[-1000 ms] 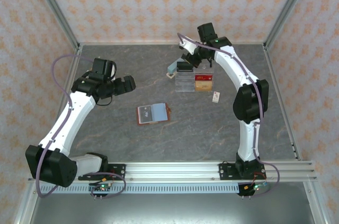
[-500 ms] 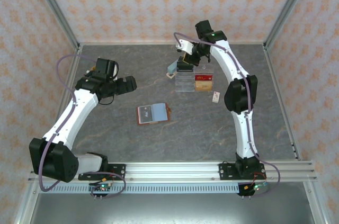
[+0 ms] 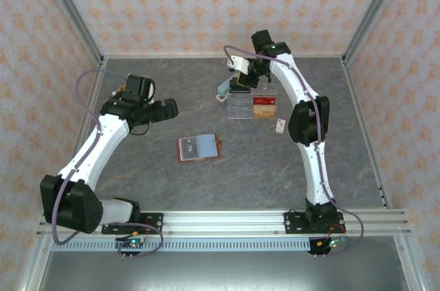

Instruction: Take the credit cards out of the card holder

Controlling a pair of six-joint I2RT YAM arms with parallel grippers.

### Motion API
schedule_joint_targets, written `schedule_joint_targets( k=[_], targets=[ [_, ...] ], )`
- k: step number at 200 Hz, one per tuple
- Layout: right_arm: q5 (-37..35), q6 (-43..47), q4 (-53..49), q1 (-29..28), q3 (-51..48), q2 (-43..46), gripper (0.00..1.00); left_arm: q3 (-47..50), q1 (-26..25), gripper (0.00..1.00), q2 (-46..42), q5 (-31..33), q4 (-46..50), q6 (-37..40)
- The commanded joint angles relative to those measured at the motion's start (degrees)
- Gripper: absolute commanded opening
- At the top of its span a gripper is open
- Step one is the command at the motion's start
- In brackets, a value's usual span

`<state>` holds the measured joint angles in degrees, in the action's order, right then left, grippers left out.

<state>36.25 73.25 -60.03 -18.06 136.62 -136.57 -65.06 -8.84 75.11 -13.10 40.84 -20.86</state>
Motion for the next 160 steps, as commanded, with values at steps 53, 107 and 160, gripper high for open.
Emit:
schedule_joint_targets(
  k=[53, 107, 160],
  targets=[
    [1.15, -0.29, -0.26, 0.11, 0.54, -1.21, 0.15, 0.7, 0.49, 1.0, 1.03, -3.7, -1.77, 2.02],
    [1.19, -2.8, 2.34, 0.06, -1.43, 0.72, 0.22, 0.97, 0.51, 1.0, 0.49, -5.14, -1.99, 2.32],
    [1.37, -8.06, 4.63, 0.06, -5.29, 5.99, 0.29, 0.97, 0.49, 1.0, -0.04, -4.91, -1.73, 1.92]
  ],
)
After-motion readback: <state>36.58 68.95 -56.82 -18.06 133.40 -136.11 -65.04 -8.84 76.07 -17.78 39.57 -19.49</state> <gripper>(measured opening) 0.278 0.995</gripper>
